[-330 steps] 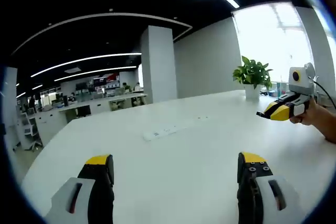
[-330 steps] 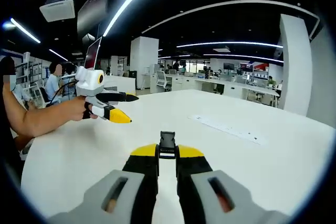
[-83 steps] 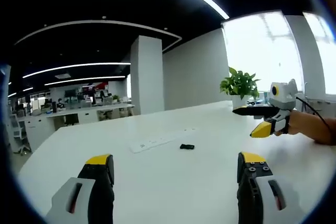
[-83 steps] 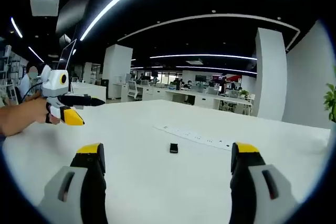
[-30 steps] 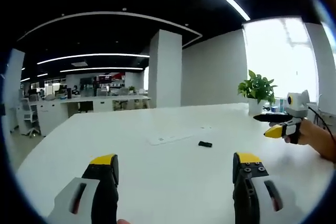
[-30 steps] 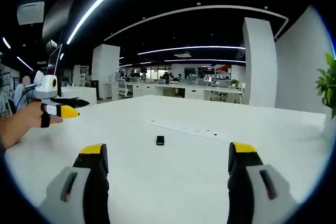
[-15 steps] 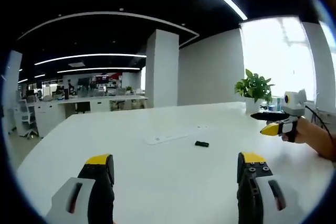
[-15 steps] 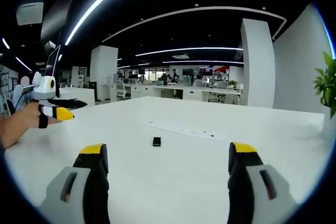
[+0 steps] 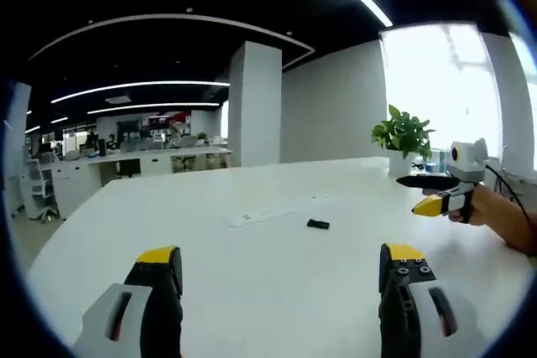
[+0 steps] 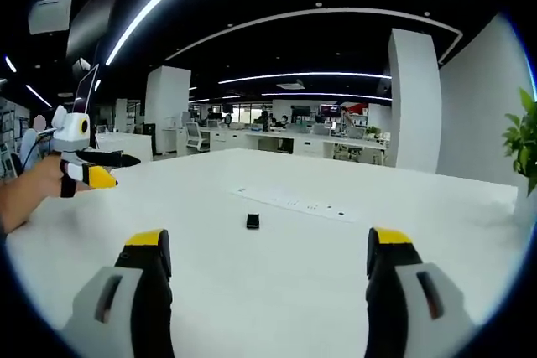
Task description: Snap the two parts of the plastic buckle together until the buckle closes and remains connected.
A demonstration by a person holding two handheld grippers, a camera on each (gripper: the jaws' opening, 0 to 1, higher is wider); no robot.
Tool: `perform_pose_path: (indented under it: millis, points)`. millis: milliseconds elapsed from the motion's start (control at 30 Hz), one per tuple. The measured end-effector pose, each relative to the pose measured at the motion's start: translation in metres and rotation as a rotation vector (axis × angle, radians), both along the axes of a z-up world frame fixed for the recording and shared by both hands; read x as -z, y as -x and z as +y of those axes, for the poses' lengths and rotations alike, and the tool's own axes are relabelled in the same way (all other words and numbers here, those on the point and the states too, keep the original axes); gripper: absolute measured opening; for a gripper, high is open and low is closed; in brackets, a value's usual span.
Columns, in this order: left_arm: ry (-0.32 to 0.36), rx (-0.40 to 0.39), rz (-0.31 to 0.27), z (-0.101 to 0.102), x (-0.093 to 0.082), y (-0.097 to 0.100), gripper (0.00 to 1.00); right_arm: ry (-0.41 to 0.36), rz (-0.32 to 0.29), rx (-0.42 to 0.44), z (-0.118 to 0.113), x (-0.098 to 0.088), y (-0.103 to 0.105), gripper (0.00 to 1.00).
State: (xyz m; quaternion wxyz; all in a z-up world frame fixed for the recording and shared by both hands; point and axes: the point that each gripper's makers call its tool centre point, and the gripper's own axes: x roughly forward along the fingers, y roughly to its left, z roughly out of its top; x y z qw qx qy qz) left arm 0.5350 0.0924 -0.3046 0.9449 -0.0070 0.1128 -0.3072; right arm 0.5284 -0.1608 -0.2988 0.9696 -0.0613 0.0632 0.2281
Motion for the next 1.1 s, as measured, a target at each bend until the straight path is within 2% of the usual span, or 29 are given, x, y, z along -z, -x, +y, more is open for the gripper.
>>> perform_pose_path:
  millis: [433, 1100]
  points:
    - [0.000, 0.000, 0.021, 0.000, 0.002, 0.002, 0.99, 0.041, 0.062, -0.012, 0.004, 0.016, 0.000, 1.00]
    - [-0.011, 0.014, 0.034, -0.001, 0.005, 0.002, 0.99, 0.040, 0.065, -0.001, 0.003, 0.016, 0.002, 1.00]
